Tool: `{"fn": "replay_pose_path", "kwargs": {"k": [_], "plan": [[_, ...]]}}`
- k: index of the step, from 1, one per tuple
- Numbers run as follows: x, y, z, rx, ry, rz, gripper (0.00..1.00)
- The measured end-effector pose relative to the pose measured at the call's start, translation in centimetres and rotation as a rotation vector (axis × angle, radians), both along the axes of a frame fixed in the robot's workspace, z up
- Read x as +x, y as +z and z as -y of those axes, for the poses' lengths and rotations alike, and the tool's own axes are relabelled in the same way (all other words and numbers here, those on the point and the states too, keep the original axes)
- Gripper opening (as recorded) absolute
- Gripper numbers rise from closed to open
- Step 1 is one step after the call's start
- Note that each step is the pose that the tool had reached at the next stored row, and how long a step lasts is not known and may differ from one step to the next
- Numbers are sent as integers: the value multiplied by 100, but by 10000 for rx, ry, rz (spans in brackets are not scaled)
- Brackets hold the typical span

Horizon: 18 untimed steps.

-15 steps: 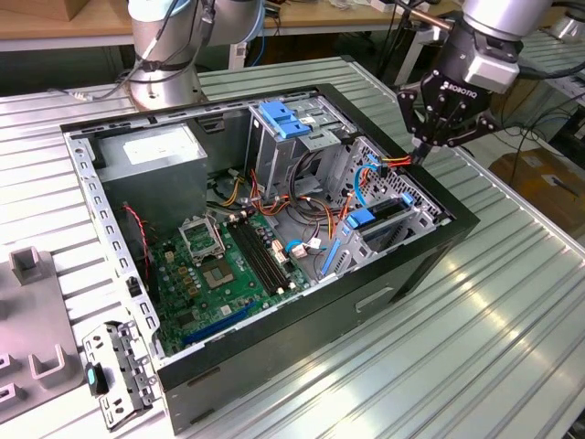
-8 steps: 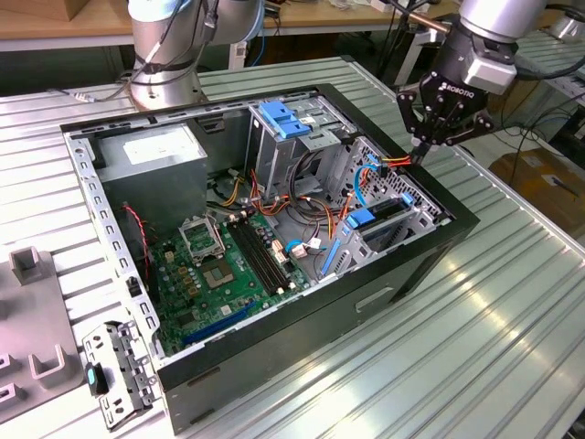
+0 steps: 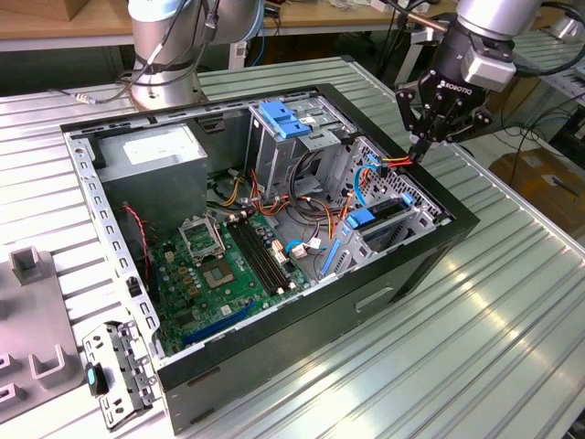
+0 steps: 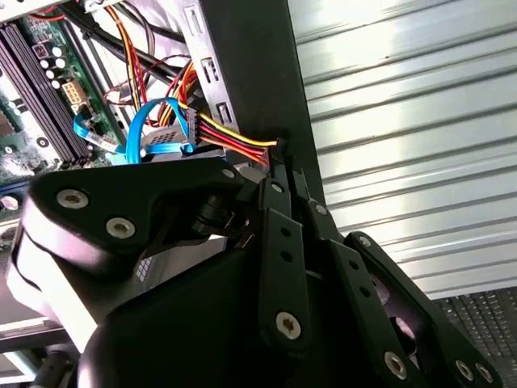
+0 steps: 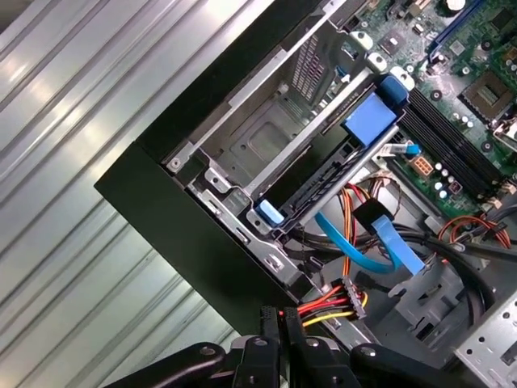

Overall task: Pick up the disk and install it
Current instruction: 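Insert the first disk wire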

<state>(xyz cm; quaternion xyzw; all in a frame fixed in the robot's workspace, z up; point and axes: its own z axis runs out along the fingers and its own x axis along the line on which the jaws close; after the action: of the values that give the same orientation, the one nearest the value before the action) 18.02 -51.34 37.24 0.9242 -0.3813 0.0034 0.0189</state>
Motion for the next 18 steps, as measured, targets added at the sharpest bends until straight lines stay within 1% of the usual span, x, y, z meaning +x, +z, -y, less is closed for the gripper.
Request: {"fn": "replay_pose_path", "kwargs": {"k": [1,2,3,4,6,9,10,12,15,16,17,18], "plan": [[0,-1,0,-5,77,2,17],[1,-4,-2,-29,181,15,19],[1,-5,-6,-56,249,31,25],[0,-8,-9,-71,311,43,25],[0,-16,-19,-99,540,92,25],[0,-24,-22,-97,853,98,26],[0,-27,-23,-100,954,99,33],[0,-48,-24,-97,1114,101,33],[0,-74,-24,-96,1171,107,33],[0,-78,-24,-96,1178,106,31],[0,-80,-24,-96,1189,108,25],[0,-79,-23,-91,1198,115,25]]}}
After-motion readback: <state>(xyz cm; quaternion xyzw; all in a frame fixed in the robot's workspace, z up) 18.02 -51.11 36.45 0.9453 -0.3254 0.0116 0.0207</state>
